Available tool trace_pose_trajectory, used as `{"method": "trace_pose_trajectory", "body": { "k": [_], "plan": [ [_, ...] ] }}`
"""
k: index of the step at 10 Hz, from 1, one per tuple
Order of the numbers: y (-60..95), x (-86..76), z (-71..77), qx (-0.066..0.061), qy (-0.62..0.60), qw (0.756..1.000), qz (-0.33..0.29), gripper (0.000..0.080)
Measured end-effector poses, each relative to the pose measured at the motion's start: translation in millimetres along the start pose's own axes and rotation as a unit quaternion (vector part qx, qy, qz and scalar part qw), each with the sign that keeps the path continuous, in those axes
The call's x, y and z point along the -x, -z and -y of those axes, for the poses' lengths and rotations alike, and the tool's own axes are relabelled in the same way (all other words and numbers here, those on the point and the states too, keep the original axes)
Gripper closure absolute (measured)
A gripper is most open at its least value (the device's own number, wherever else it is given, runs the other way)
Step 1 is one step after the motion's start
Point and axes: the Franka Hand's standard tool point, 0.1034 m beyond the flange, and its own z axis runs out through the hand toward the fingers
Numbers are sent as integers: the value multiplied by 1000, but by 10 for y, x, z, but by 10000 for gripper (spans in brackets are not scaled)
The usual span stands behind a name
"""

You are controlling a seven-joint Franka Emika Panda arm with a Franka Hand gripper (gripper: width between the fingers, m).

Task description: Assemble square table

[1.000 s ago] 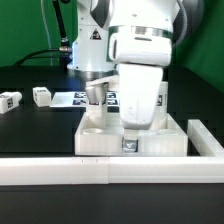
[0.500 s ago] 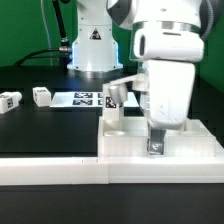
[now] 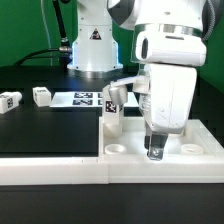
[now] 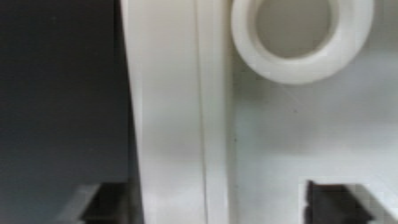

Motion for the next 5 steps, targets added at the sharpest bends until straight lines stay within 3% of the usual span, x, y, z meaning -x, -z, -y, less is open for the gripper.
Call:
{"method": "trace_pose_trajectory", "body": {
  "k": [1,5],
  "plan": [
    [-1,5,0,0,0,1000,0,197],
    [-4,20,-1,0,-2,1000,0,151]
  ]
}}
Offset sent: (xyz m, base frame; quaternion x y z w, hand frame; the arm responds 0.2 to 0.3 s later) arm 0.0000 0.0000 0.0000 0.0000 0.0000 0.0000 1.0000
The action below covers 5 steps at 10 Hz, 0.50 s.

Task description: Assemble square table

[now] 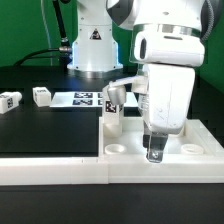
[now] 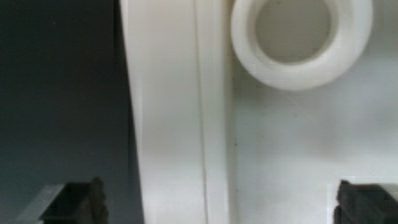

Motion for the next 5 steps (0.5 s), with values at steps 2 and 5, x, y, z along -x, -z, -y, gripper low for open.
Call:
{"method": "trace_pose_trajectory", "body": {
  "k": [2,5],
  "plan": [
    [-1,8,-1,0,-1,1000,0,150],
    [185,199,-77,1,-8,1000,8,150]
  ]
}}
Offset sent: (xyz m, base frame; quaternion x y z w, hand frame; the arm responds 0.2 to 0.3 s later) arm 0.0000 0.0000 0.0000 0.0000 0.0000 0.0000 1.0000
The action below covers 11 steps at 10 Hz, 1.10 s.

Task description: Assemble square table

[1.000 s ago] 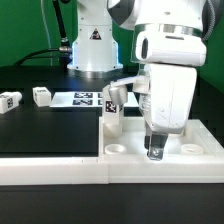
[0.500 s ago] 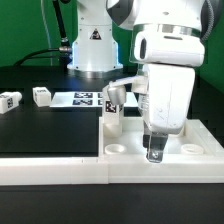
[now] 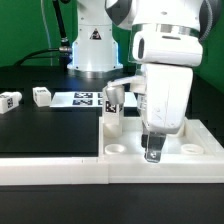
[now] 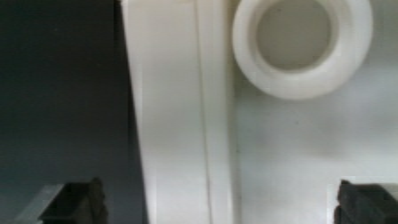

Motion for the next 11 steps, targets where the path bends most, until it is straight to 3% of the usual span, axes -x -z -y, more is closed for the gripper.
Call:
{"method": "trace_pose_trajectory", "body": {
  "k": [2,3,4,9,11],
  "plan": [
    [359,402,25,2,-28,1000,10,150],
    [430,522,35,0,-37,999,14,150],
    [515,614,-21,5,-74,997,16,150],
    [481,606,36,4,-239,971,14,150],
    [607,921,430,-13,-311,950,18,150]
  ]
}}
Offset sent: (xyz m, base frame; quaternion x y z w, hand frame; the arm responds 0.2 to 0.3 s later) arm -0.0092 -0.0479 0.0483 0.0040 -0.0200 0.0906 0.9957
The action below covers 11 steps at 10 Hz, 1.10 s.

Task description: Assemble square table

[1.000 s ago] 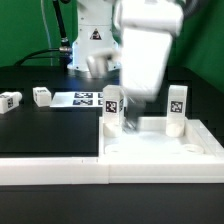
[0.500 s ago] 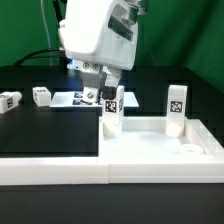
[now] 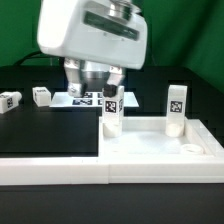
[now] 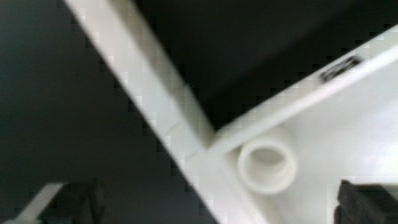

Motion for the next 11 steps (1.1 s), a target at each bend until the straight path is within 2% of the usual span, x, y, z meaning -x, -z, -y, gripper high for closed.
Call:
{"method": "trace_pose_trajectory", "body": {
  "k": [2,3,4,7,8,9,10,11],
  "plan": [
    [52,570,88,-24,-103,994,7,150],
    [75,679,122,-24,-142,990,7,150],
    [88,649,131,-19,-172,985,-1,150],
    [67,639,165,-27,-209,978,4,150],
    [41,670,171,-28,-210,977,5,150],
    [-62,820,217,-38,-217,975,15,150],
    [-103,987,341,-66,-223,971,49,150],
    [-93,1199,503,-104,-227,963,101,150]
  ]
}}
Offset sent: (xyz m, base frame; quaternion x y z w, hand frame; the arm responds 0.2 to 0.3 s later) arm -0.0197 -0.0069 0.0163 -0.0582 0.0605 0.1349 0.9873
